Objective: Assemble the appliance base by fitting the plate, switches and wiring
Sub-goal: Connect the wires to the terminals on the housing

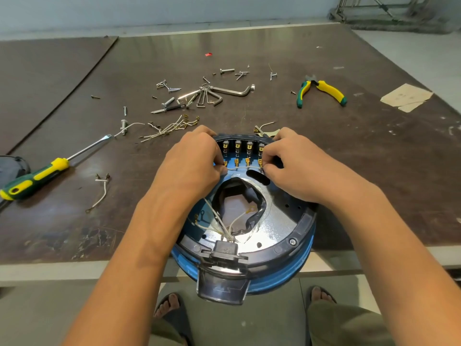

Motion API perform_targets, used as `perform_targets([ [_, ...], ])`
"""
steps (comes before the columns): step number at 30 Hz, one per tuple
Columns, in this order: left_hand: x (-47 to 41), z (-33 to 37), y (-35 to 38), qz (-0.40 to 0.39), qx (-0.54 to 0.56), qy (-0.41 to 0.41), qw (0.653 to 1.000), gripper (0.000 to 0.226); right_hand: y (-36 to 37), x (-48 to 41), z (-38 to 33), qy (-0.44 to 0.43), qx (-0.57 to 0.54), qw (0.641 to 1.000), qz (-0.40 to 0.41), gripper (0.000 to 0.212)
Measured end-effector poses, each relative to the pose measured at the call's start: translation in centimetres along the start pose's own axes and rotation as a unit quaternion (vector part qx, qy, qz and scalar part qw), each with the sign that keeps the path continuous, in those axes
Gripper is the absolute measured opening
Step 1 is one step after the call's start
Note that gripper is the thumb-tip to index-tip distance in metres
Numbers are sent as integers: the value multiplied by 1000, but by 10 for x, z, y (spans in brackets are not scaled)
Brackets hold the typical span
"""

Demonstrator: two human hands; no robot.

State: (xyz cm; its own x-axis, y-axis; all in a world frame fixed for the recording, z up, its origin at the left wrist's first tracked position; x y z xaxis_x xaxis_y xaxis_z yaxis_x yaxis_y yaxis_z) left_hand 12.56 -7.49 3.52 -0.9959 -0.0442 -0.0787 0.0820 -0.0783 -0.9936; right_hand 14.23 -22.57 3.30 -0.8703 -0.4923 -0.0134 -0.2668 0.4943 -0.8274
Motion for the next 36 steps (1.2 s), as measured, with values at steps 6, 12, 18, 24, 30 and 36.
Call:
perform_targets([
  [6,0,-1,-3,12,5,1,1000,11,-4,0,2,-1,-4,1000,21,18],
  [12,1,0,-5,23,4,10,1000,11,-5,1,1,6,-6,1000,26,20],
  [18,-1,1,-3,29,-17,11,999,16,-1,1,-2,7,31,999,11,21],
  [24,-2,3,-2,37,-34,20,999,19,1,0,-1,14,42,999,3,21],
  [30,-4,0,0,26,-34,3,999,20,4,-2,2,26,73,997,-19,21],
  [36,-6,-1,3,22,-45,-3,999,22,6,-2,1,23,83,996,-26,23],
])
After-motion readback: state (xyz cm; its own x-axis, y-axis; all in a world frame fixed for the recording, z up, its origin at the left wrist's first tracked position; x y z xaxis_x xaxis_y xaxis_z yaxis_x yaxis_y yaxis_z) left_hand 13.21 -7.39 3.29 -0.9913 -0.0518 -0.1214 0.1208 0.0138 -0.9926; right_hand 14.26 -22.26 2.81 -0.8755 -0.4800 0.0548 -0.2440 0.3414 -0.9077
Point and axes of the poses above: each hand's wrist, its own x-axis away from the middle knuckle, its own y-axis out of the palm, z = x × y, the point moved 9 cm from there along -x, towards the middle knuckle, and after that the axes turned 11 degrees about -x, right-handed, at the moved point
